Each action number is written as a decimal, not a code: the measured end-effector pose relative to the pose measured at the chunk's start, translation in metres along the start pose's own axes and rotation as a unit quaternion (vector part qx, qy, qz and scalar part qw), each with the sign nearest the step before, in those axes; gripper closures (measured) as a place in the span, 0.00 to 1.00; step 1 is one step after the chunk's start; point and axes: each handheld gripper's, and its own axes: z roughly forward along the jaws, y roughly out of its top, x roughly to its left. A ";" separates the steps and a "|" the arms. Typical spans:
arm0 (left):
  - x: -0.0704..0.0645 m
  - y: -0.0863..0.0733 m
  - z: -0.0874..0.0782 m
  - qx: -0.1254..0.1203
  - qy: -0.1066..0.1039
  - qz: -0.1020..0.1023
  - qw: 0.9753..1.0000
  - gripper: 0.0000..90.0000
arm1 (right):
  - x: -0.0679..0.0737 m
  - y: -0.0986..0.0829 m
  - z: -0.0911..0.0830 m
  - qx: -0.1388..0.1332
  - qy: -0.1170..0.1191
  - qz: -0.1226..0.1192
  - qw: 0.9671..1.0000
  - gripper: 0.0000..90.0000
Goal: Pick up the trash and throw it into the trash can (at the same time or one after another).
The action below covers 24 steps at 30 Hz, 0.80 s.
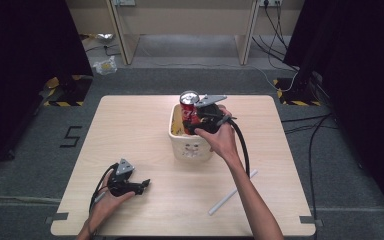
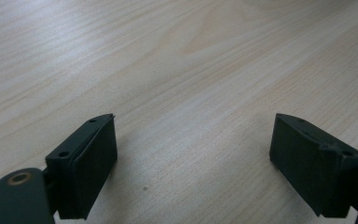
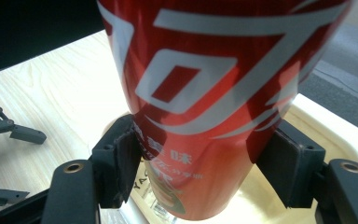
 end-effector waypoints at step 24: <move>0.000 0.000 0.000 0.001 -0.001 -0.001 1.000 0.16 | 0.004 0.000 0.031 0.047 0.025 0.007 0.999 0.36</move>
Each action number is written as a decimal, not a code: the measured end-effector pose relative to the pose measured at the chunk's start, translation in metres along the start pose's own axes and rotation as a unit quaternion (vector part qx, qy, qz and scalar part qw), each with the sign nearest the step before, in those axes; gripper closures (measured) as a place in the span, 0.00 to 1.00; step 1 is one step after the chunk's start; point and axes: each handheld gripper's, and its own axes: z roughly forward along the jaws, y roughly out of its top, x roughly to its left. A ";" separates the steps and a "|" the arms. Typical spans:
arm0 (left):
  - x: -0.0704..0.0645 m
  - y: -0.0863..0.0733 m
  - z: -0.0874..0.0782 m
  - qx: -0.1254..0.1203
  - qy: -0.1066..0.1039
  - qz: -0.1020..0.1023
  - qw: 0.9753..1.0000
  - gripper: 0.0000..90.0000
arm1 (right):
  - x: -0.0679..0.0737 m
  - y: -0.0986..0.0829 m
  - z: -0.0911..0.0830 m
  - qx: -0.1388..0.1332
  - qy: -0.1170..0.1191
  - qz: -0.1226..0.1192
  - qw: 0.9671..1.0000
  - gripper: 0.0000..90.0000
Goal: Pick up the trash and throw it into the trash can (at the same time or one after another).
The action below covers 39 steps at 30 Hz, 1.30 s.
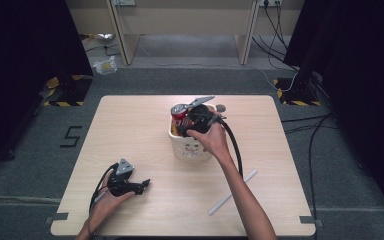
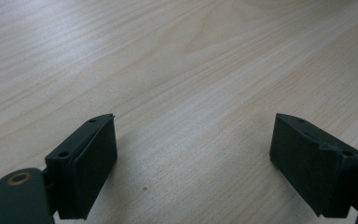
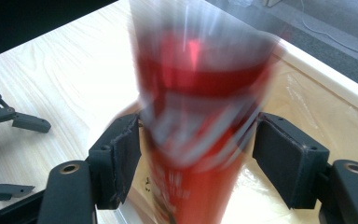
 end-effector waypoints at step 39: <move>0.000 0.000 0.000 0.001 -0.002 0.003 1.000 0.16 | -0.006 -0.034 -0.079 -0.072 -0.029 0.001 0.997 0.33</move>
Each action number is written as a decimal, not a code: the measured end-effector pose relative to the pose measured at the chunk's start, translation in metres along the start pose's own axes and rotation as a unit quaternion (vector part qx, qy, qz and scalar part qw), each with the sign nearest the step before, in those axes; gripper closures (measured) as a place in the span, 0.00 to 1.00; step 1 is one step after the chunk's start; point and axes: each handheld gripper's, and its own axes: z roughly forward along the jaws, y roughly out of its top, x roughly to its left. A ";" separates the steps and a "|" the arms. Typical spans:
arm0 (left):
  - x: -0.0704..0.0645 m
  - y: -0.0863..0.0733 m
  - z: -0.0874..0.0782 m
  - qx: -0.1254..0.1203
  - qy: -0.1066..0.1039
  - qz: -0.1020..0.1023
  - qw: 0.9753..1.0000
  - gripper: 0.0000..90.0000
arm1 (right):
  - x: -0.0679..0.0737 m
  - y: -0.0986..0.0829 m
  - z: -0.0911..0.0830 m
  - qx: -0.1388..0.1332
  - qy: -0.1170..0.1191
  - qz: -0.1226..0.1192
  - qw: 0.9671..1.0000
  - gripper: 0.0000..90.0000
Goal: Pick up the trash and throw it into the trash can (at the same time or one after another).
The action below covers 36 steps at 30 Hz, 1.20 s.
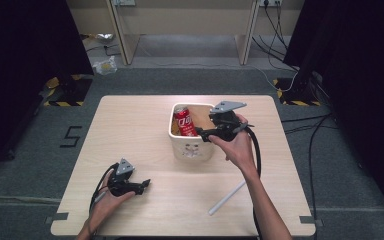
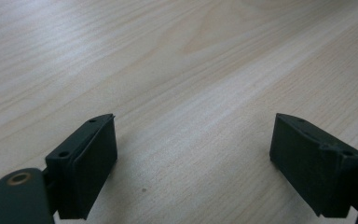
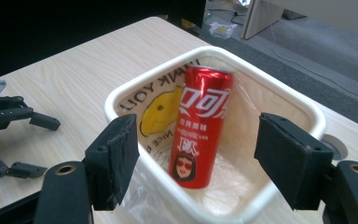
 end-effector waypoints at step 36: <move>0.000 0.000 0.000 -0.001 0.001 0.000 1.000 0.16 | 0.012 -0.103 -0.047 0.025 -0.037 0.018 0.999 0.34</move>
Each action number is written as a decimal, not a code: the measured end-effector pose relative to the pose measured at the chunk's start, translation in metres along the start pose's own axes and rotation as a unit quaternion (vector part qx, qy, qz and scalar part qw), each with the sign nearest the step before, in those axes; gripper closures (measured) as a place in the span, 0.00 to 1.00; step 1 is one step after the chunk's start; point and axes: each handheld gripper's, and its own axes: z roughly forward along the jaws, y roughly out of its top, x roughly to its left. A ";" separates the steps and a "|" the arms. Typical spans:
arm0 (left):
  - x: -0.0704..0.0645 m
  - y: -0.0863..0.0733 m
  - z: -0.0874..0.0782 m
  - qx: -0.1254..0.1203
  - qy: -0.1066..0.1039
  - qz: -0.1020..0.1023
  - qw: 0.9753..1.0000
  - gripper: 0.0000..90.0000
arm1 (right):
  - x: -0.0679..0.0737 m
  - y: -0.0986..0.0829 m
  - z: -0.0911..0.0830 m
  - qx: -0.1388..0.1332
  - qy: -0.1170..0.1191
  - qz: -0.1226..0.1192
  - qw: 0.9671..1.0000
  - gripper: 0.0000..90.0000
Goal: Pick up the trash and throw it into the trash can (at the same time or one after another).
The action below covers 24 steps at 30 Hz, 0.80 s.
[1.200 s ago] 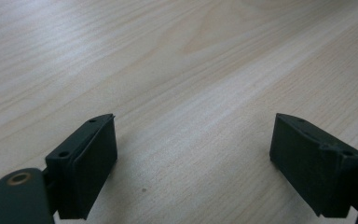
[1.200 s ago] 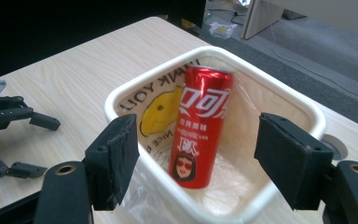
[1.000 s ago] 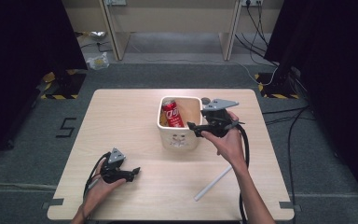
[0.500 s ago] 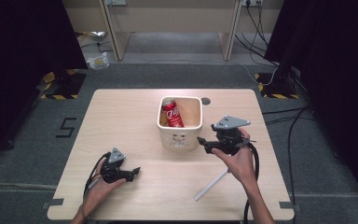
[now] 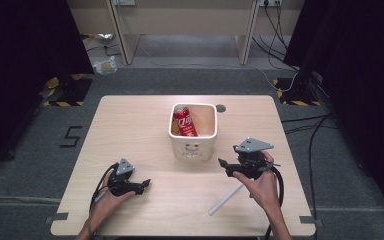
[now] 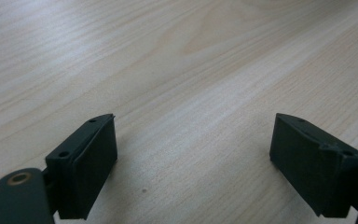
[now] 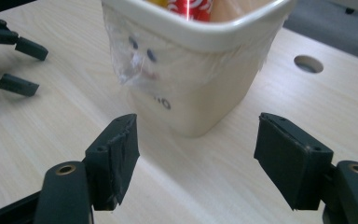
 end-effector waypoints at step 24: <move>0.000 0.000 0.000 0.000 0.000 -0.001 1.000 0.16 | -0.003 -0.062 0.014 0.037 -0.015 0.059 0.997 0.34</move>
